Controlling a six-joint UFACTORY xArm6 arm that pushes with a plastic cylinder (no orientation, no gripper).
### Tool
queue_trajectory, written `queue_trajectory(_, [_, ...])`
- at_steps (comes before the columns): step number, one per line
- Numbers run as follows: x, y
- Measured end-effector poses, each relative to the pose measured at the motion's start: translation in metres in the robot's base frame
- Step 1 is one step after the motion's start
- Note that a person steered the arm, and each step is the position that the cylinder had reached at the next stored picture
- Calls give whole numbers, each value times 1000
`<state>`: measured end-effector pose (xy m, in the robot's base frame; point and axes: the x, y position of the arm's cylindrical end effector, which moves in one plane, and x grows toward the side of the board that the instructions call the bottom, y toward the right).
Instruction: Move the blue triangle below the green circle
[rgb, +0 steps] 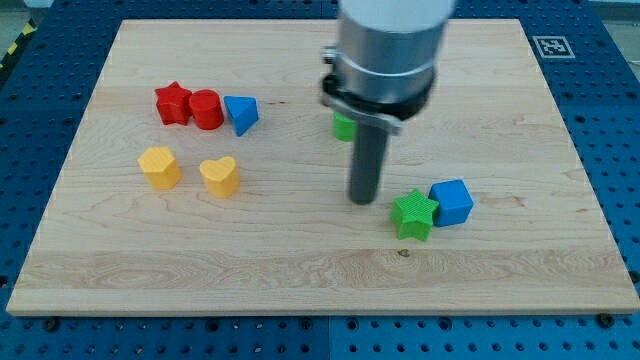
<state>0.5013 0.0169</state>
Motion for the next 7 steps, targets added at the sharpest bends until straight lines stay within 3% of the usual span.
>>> queue_trajectory(2, [-64,-136])
queue_trajectory(5, [-124,-139])
queue_trajectory(7, [-135,-111])
